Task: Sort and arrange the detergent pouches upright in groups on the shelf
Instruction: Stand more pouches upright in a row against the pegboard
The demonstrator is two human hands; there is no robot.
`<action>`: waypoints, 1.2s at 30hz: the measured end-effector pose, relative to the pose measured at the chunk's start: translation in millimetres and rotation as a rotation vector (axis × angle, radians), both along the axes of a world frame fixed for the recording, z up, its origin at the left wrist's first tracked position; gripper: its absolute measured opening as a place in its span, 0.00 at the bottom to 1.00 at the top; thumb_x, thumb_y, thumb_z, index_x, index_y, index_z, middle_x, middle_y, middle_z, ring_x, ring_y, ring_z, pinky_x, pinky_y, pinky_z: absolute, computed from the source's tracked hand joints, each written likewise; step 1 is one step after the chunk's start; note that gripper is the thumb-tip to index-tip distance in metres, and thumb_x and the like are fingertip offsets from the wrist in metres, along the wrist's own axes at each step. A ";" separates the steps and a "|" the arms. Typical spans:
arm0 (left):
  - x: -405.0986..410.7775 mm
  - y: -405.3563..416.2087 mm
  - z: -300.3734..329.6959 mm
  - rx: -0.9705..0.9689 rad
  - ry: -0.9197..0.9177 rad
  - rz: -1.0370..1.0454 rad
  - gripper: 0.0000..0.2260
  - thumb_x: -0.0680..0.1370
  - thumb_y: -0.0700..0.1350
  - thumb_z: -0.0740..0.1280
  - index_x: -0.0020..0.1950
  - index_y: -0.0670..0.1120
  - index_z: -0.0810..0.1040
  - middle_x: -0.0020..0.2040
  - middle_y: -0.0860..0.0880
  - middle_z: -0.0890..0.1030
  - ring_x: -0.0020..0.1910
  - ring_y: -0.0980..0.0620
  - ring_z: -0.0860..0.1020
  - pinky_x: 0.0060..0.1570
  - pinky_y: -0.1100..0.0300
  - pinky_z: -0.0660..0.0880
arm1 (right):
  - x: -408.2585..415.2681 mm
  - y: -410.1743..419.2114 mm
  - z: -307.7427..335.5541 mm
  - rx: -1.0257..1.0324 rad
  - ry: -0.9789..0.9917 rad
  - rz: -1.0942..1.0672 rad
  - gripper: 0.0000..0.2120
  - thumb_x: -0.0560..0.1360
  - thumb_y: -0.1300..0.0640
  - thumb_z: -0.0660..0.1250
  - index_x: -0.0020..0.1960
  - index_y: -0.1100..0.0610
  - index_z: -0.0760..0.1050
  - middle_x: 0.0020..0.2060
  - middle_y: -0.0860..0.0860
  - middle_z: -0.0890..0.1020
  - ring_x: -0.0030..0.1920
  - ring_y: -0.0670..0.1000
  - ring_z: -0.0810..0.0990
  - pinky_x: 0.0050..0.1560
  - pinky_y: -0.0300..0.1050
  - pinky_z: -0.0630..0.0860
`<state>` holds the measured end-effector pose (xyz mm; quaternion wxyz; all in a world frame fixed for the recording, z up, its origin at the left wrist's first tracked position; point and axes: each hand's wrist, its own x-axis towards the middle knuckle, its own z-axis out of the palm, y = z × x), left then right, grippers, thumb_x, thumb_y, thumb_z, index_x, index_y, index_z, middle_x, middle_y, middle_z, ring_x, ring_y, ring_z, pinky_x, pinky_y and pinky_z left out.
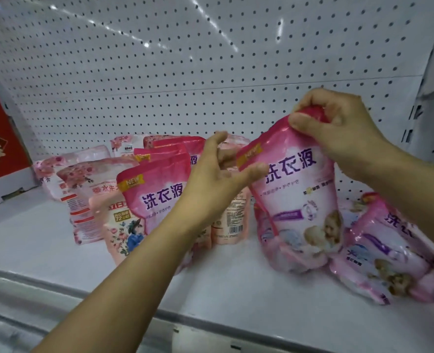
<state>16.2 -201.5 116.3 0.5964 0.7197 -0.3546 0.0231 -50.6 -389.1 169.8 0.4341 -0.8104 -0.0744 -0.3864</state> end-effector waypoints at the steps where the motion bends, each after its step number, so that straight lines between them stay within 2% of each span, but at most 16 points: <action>1: -0.9 3.5 -0.2 -0.040 0.061 -0.045 0.36 0.66 0.56 0.75 0.72 0.53 0.68 0.52 0.63 0.81 0.50 0.66 0.81 0.50 0.67 0.76 | 0.5 8.0 -2.6 0.013 0.007 0.048 0.10 0.75 0.63 0.69 0.39 0.51 0.76 0.34 0.46 0.78 0.36 0.42 0.77 0.42 0.37 0.76; 4: -0.6 14.6 -8.4 -0.122 0.072 -0.093 0.05 0.74 0.47 0.73 0.50 0.50 0.83 0.44 0.52 0.87 0.43 0.57 0.85 0.45 0.60 0.81 | 6.3 29.6 -13.9 0.038 0.030 0.136 0.09 0.75 0.64 0.69 0.40 0.53 0.77 0.33 0.45 0.80 0.34 0.42 0.78 0.39 0.36 0.77; 5: 0.9 18.8 -11.4 -0.147 0.037 -0.073 0.05 0.76 0.43 0.71 0.41 0.50 0.84 0.38 0.53 0.86 0.36 0.58 0.83 0.40 0.63 0.80 | 7.8 35.0 -17.4 0.040 0.051 0.146 0.07 0.76 0.63 0.68 0.40 0.54 0.77 0.33 0.45 0.81 0.33 0.42 0.79 0.37 0.36 0.77; 7: 5.0 28.0 -17.0 -0.150 -0.060 0.032 0.15 0.78 0.42 0.69 0.32 0.53 0.82 0.27 0.60 0.79 0.27 0.64 0.73 0.30 0.69 0.71 | 9.9 40.9 -22.2 0.061 0.112 0.143 0.06 0.78 0.59 0.66 0.44 0.55 0.79 0.35 0.47 0.83 0.34 0.45 0.81 0.37 0.37 0.79; 9: 11.9 36.2 -19.2 -0.150 -0.116 0.178 0.12 0.79 0.45 0.69 0.36 0.53 0.83 0.29 0.58 0.80 0.28 0.60 0.73 0.30 0.62 0.73 | 14.3 34.9 -28.8 0.106 0.201 0.113 0.09 0.80 0.54 0.62 0.49 0.55 0.79 0.39 0.50 0.85 0.39 0.50 0.85 0.42 0.43 0.82; 11: 17.8 43.1 -21.5 -0.164 -0.112 0.280 0.09 0.79 0.49 0.68 0.41 0.50 0.85 0.37 0.51 0.85 0.35 0.52 0.80 0.39 0.50 0.79 | 20.3 21.0 -40.9 0.094 0.324 0.038 0.10 0.81 0.52 0.62 0.52 0.55 0.78 0.43 0.52 0.86 0.42 0.53 0.86 0.45 0.46 0.82; 14: 23.5 48.5 -27.6 -0.022 -0.140 0.352 0.12 0.81 0.49 0.65 0.43 0.45 0.82 0.40 0.45 0.85 0.39 0.44 0.81 0.45 0.47 0.78 | 27.7 -3.7 -71.4 -0.086 0.600 -0.083 0.06 0.79 0.53 0.65 0.49 0.54 0.79 0.45 0.52 0.85 0.47 0.52 0.84 0.50 0.49 0.80; 15: 24.3 49.3 -29.0 0.036 -0.149 0.364 0.12 0.81 0.49 0.65 0.43 0.45 0.81 0.39 0.45 0.84 0.40 0.45 0.80 0.44 0.51 0.77 | 30.4 -10.5 -84.0 -0.168 0.702 -0.112 0.07 0.79 0.52 0.65 0.48 0.54 0.79 0.45 0.51 0.84 0.48 0.52 0.83 0.52 0.50 0.79; 18: 22.3 50.5 -27.9 0.057 -0.165 0.375 0.05 0.81 0.47 0.66 0.53 0.51 0.80 0.42 0.63 0.80 0.43 0.66 0.77 0.44 0.67 0.72 | 35.3 -12.5 -118.6 -0.446 0.985 -0.140 0.16 0.78 0.43 0.60 0.47 0.54 0.79 0.44 0.51 0.82 0.46 0.52 0.78 0.51 0.46 0.75; 19: 22.6 50.7 -25.6 0.048 -0.183 0.390 0.07 0.80 0.46 0.67 0.58 0.52 0.80 0.45 0.65 0.78 0.46 0.71 0.75 0.48 0.69 0.72 | 35.8 -8.9 -126.5 -0.512 1.044 -0.125 0.21 0.78 0.40 0.56 0.50 0.54 0.79 0.47 0.52 0.81 0.48 0.53 0.77 0.52 0.46 0.74; 21: 20.6 49.9 -20.8 0.036 -0.254 0.434 0.12 0.79 0.43 0.69 0.61 0.52 0.78 0.46 0.65 0.78 0.48 0.70 0.75 0.53 0.66 0.74 | 34.4 -2.6 -135.5 -0.483 1.087 -0.109 0.23 0.79 0.41 0.54 0.61 0.54 0.77 0.58 0.53 0.79 0.54 0.52 0.75 0.61 0.48 0.71; 25: 14.0 42.2 -20.8 0.138 -0.510 0.581 0.16 0.77 0.43 0.69 0.63 0.53 0.76 0.51 0.59 0.80 0.52 0.54 0.79 0.52 0.50 0.78 | 24.9 -7.0 -138.3 -0.520 1.083 -0.060 0.20 0.81 0.51 0.58 0.70 0.56 0.71 0.68 0.55 0.74 0.68 0.55 0.72 0.67 0.48 0.66; 28: 2.2 30.4 -19.6 0.217 -0.954 0.708 0.16 0.75 0.42 0.69 0.63 0.45 0.77 0.57 0.46 0.80 0.56 0.43 0.77 0.50 0.47 0.74 | 8.7 -12.1 -129.3 -0.555 1.115 0.058 0.20 0.80 0.53 0.60 0.72 0.53 0.70 0.69 0.49 0.72 0.68 0.50 0.71 0.65 0.39 0.65; 30: -12.1 16.2 -27.1 0.169 -1.141 0.539 0.14 0.76 0.40 0.68 0.61 0.42 0.79 0.55 0.43 0.81 0.52 0.42 0.78 0.48 0.49 0.74 | -3.4 -15.5 -122.6 -0.543 1.121 0.170 0.20 0.80 0.53 0.62 0.71 0.53 0.70 0.70 0.45 0.71 0.69 0.47 0.70 0.67 0.36 0.64; 32: -31.6 -2.8 -43.4 0.249 -0.968 0.278 0.12 0.78 0.44 0.66 0.60 0.45 0.79 0.52 0.48 0.82 0.49 0.47 0.80 0.46 0.52 0.77 | -15.6 -17.0 -118.6 -0.501 1.121 0.252 0.18 0.79 0.53 0.63 0.68 0.53 0.73 0.68 0.46 0.74 0.68 0.48 0.71 0.66 0.38 0.67; 36: -29.3 -36.9 -87.6 1.031 -0.264 0.176 0.19 0.77 0.63 0.61 0.57 0.51 0.77 0.54 0.49 0.83 0.53 0.45 0.81 0.54 0.48 0.77 | -28.7 -23.0 -119.5 -0.514 1.119 0.372 0.18 0.75 0.46 0.65 0.64 0.48 0.76 0.62 0.45 0.80 0.61 0.48 0.78 0.64 0.48 0.73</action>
